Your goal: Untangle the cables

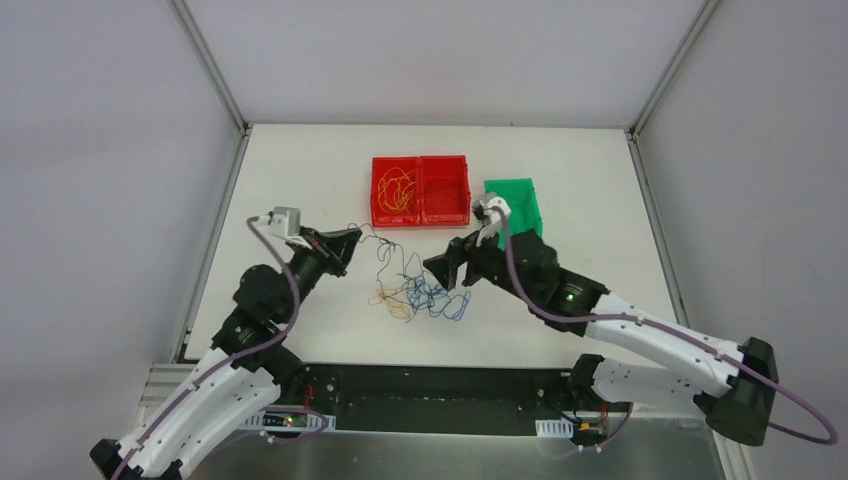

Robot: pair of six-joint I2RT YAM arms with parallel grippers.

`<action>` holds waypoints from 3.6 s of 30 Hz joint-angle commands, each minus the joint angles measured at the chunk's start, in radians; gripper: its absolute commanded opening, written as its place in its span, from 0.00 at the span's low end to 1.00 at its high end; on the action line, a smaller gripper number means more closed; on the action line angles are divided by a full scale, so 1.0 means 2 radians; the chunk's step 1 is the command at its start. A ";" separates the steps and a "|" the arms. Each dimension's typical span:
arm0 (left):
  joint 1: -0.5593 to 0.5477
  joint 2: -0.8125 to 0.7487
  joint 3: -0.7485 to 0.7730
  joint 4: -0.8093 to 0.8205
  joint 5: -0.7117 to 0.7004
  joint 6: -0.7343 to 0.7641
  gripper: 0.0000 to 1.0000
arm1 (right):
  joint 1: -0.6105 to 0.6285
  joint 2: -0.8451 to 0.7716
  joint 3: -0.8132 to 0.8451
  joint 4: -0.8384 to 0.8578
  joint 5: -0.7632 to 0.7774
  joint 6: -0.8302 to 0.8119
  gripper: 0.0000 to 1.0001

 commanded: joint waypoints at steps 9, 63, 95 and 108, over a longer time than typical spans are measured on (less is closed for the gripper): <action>-0.016 -0.238 -0.055 0.033 -0.107 0.025 0.00 | 0.003 0.171 -0.030 0.135 -0.008 -0.068 0.73; -0.040 0.015 -0.019 0.136 0.097 0.049 0.00 | 0.020 0.111 0.127 -0.106 -0.019 -0.011 0.00; -0.040 0.111 -0.002 0.218 0.254 -0.001 0.00 | 0.021 0.119 0.005 0.089 -0.025 -0.017 0.43; -0.040 0.089 -0.007 0.153 0.146 0.013 0.82 | 0.021 0.052 0.020 0.036 0.014 0.037 0.00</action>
